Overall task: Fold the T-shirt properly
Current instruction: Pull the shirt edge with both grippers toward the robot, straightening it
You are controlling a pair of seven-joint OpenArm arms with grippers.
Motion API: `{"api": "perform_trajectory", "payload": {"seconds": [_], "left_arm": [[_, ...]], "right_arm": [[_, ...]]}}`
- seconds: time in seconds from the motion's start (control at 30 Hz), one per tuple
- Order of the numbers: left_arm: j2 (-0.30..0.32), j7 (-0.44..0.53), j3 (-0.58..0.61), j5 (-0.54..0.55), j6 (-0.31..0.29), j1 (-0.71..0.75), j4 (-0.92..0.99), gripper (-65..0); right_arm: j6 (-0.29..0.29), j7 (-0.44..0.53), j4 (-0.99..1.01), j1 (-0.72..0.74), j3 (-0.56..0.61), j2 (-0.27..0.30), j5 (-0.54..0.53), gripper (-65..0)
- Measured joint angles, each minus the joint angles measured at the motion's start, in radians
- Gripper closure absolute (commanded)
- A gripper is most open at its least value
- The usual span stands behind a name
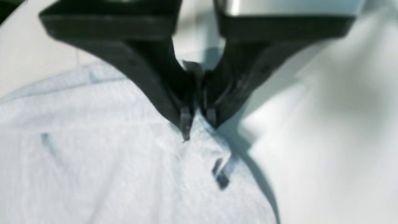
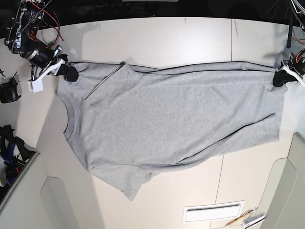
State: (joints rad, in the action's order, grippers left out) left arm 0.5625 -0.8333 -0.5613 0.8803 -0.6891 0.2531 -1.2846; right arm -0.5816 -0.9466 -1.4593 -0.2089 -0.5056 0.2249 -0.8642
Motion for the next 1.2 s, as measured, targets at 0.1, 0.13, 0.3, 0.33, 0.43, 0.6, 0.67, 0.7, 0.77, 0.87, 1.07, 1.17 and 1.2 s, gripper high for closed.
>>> {"api": "perform_trajectory", "payload": {"seconds": [0.1,0.13,0.3,0.33,0.43,0.6,0.67,0.7,0.77,0.87,1.07,1.17,1.2], "left_arm": [[0.0,-0.004,-0.028,0.0,-0.004,0.074,-0.074,0.0],[0.0,-0.005,-0.037,-0.001,-0.004,0.093,-0.092,0.0],[-0.004,-0.004,-0.065,0.003,-0.004,0.148,-0.141,0.0],[-0.005,-0.005,-0.065,0.003,-0.004,0.158,-0.142,0.0],[-0.006,-0.005,-0.066,0.003,-0.004,0.185,-0.142,0.0],[-0.006,-0.004,-0.066,0.005,-0.004,0.222,-0.142,0.0],[-0.008,-0.001,-0.066,0.005,-0.004,0.238,-0.142,0.0],[-0.01,-0.003,-0.066,0.004,-0.004,0.246,-0.142,0.0],[-0.019,-0.024,-0.066,0.009,-0.004,0.251,-0.142,0.0],[-0.019,-0.027,-0.066,0.02,-0.004,0.259,-0.143,0.0],[-0.019,-0.066,-0.066,0.06,-0.004,0.267,-0.143,0.0],[-0.019,-0.114,-0.066,0.103,-0.004,0.267,-0.143,0.0],[-0.02,-0.114,-0.066,0.105,-0.004,0.267,-0.143,0.0]], "right_arm": [[-0.006,0.0,-0.001,-0.044,0.0,0.017,-0.015,0.0],[-0.013,-0.001,-0.001,-0.056,0.0,0.023,-0.03,0.0],[-0.018,-0.002,-0.001,-0.083,0.0,0.044,-0.045,0.0],[-0.018,-0.002,-0.001,-0.089,0.0,0.047,-0.05,0.0],[-0.021,-0.003,-0.002,-0.11,-0.001,0.058,-0.063,0.0],[-0.021,-0.009,-0.003,-0.127,-0.003,0.063,-0.073,0.0],[-0.026,-0.024,-0.005,-0.139,-0.003,0.063,-0.095,0.0],[-0.029,-0.03,-0.008,-0.146,-0.004,0.063,-0.108,0.0],[-0.029,-0.037,-0.015,-0.162,-0.005,0.063,-0.114,0.0],[-0.029,-0.043,-0.035,-0.186,-0.005,0.076,-0.114,0.0],[-0.029,-0.069,-0.077,-0.221,-0.026,0.096,-0.106,0.0],[-0.029,-0.072,-0.082,-0.22,-0.043,0.096,-0.104,0.0],[-0.029,-0.072,-0.082,-0.22,-0.046,0.096,-0.104,0.0]]}}
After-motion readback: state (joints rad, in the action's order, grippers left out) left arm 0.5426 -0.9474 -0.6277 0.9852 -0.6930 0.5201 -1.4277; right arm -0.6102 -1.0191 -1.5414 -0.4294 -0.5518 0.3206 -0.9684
